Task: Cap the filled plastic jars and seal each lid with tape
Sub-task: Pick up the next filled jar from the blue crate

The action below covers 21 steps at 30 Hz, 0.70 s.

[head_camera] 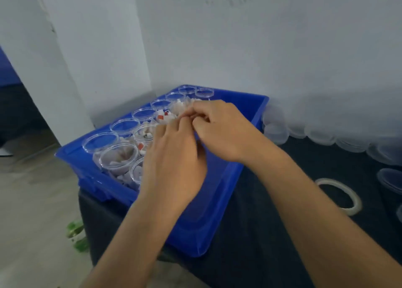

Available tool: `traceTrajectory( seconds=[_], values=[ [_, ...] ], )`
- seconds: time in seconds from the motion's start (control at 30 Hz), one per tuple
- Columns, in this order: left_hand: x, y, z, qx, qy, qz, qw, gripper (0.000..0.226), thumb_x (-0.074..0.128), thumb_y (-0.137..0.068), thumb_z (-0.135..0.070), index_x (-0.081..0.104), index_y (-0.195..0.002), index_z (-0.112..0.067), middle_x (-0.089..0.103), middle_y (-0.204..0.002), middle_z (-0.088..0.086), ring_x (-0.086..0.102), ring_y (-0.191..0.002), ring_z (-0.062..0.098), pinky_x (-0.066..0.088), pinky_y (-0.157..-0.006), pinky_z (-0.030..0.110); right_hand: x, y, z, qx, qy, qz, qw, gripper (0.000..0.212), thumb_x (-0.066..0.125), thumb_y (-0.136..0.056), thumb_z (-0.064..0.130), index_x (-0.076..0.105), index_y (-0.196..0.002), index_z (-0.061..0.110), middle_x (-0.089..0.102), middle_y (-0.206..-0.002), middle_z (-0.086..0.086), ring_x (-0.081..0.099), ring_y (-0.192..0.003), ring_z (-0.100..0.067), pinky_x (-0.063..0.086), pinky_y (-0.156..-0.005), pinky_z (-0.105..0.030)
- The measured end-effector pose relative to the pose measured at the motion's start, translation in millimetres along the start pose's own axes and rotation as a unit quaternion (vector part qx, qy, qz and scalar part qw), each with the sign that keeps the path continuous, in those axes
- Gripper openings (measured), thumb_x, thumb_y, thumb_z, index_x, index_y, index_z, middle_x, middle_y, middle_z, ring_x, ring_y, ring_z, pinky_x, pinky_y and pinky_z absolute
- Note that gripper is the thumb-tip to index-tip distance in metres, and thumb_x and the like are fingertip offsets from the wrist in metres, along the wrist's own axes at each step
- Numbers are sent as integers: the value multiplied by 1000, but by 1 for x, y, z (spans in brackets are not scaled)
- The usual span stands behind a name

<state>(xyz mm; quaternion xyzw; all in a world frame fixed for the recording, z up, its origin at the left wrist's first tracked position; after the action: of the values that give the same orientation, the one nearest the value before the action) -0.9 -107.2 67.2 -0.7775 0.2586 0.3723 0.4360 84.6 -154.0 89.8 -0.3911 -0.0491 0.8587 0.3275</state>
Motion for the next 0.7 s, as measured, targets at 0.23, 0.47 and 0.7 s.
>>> traceTrajectory(
  seconds=[0.23, 0.47, 0.7],
  values=[
    [35, -14, 94, -56, -238, 160, 956, 31, 60, -100, -40, 61, -127, -27, 66, -126, -3, 49, -127, 23, 45, -100, 42, 121, -13, -32, 49, 150, 213, 964, 52, 58, -95, 6, 48, -145, 21, 61, -131, -6, 62, -110, -28, 55, -94, -51],
    [35, -18, 89, -52, -165, 93, 981, 26, 72, -91, -40, 66, -114, -29, 56, -89, -8, 55, -91, 16, 46, -85, 37, 108, -14, -53, 154, -8, 145, 977, 26, 51, -98, 23, 68, -113, 10, 78, -86, -10, 78, -68, -24, 66, -79, -49],
    [22, -21, 45, -9, 15, 30, 999, 37, 84, -78, -16, 63, -107, -24, 61, -83, -9, 54, -73, 12, 46, -70, 34, 55, -11, -50, 132, 13, 25, 991, 18, 59, -91, 21, 71, -88, 8, 71, -74, -4, 68, -63, -18, 52, -48, -21]
  ],
)
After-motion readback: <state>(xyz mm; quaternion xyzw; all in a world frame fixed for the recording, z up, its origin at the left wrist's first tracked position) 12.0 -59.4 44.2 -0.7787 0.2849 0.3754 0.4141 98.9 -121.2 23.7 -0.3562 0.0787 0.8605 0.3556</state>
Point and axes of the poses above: each hand's wrist, its own y-axis away from the middle knuckle, its own x-axis out of the palm, z = x × y, the point moved 10 cm from there along -y, towards the middle knuckle
